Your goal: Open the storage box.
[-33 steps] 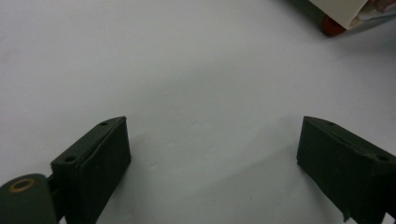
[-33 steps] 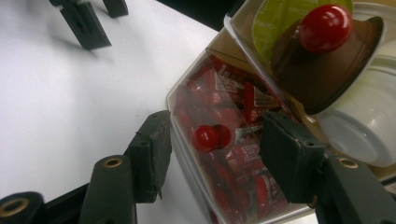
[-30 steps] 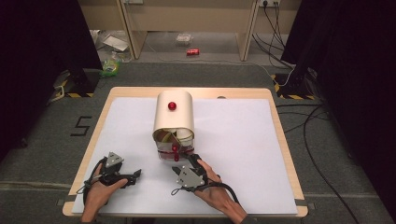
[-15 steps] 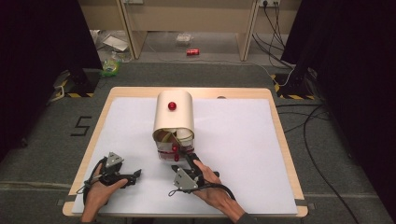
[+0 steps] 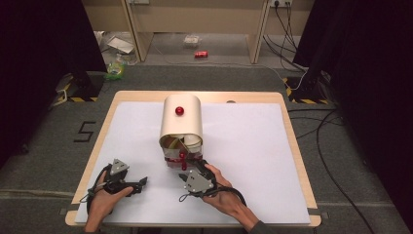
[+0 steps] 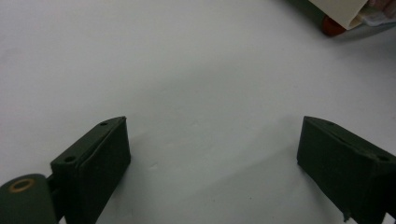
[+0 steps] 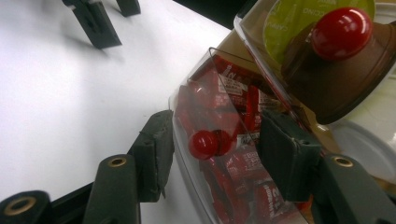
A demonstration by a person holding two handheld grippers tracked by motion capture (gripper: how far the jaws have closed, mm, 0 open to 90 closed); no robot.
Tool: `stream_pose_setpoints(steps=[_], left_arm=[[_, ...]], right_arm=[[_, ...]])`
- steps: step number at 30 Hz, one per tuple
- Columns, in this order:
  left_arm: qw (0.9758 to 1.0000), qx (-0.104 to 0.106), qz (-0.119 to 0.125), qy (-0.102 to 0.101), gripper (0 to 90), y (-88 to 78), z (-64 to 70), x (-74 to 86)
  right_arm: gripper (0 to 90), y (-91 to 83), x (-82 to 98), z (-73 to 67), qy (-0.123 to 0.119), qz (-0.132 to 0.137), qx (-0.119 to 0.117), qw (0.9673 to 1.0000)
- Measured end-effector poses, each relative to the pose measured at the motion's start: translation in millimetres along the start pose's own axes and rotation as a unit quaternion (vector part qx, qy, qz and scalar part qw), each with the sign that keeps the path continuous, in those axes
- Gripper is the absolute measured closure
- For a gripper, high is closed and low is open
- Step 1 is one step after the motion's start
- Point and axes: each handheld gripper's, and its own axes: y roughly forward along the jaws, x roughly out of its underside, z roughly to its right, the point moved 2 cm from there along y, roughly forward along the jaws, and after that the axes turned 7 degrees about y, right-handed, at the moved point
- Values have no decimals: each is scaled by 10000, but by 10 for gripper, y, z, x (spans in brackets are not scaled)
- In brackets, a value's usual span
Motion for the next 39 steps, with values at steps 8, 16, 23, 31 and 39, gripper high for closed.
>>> stream_pose_setpoints(steps=[8,16,23,31,39], left_arm=[[10000,-1,-9,11,88,-1,-1,0],[10000,-2,-13,16,88,-2,-2,1],[10000,-3,-9,13,88,-1,-1,1],[10000,-3,-11,16,88,-2,-1,1],[10000,-2,-9,15,88,-1,-1,1]], right_arm=[[475,-89,-30,28,559,34,-427,9975],[486,-201,-66,30,1082,-22,-888,9902],[497,-245,-77,27,1286,-116,-1165,9848],[526,-301,-46,-96,1295,-339,-1520,9793],[527,-310,-29,-122,1388,-356,-1581,9770]])
